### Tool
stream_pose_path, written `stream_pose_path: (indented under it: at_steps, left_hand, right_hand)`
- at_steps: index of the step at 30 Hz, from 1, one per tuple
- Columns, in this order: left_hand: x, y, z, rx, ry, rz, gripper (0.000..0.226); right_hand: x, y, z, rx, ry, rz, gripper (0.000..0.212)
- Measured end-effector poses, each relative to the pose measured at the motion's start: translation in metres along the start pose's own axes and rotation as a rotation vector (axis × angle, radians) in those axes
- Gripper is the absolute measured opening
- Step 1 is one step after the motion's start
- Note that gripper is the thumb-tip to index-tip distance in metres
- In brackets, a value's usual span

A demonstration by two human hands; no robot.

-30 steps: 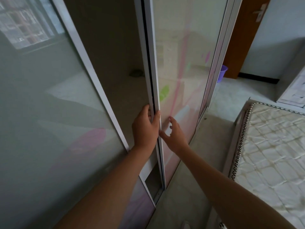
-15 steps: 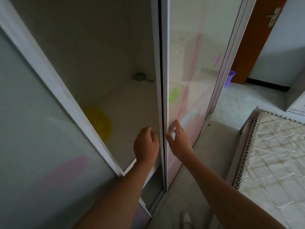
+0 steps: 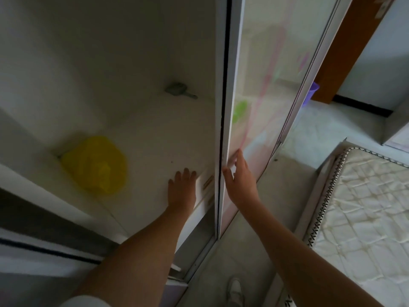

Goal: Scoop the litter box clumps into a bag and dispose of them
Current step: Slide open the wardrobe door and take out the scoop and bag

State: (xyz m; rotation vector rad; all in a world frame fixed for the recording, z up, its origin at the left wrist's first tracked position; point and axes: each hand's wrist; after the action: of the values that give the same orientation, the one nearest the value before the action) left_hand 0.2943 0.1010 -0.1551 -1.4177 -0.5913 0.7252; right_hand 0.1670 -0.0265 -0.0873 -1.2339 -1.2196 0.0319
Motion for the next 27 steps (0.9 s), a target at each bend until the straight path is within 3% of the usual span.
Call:
stream_pose_path:
  at_steps: [9, 14, 18, 21, 24, 27]
  left_hand:
    - [-0.008, 0.000, -0.022, -0.124, 0.020, 0.033, 0.043]
    - [-0.039, -0.005, -0.058, -0.103, 0.170, 0.037, 0.046]
    - [-0.044, -0.009, -0.093, -0.089, 0.184, 0.035, 0.037]
    - [-0.051, -0.011, -0.122, -0.080, 0.201, 0.000, 0.040]
    - [-0.071, -0.011, -0.155, -0.129, 0.195, 0.027, 0.040]
    - [-0.092, -0.005, -0.186, -0.205, 0.224, 0.048, 0.037]
  right_hand:
    - [-0.008, -0.005, -0.017, -0.025, 0.041, -0.085, 0.057]
    - [-0.016, 0.006, -0.027, -0.051, 0.039, -0.030, 0.063]
    - [-0.033, 0.006, -0.056, -0.061, 0.050, -0.017, 0.063]
    - [-0.052, -0.007, -0.093, -0.095, 0.071, -0.022, 0.056]
    - [-0.080, -0.023, -0.140, -0.146, 0.102, -0.066, 0.029]
    - [-0.106, -0.036, -0.192, -0.168, 0.153, -0.134, 0.036]
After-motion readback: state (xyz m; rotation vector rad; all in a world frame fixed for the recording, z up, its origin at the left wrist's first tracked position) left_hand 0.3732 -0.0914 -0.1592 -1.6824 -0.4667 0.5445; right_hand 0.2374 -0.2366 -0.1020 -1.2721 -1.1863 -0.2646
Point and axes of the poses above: each hand's wrist, its own z-axis away from the middle knuckle, its own y-axis out of the palm, x = y × z, and after that the axes turned 7 degrees about z, right-handed
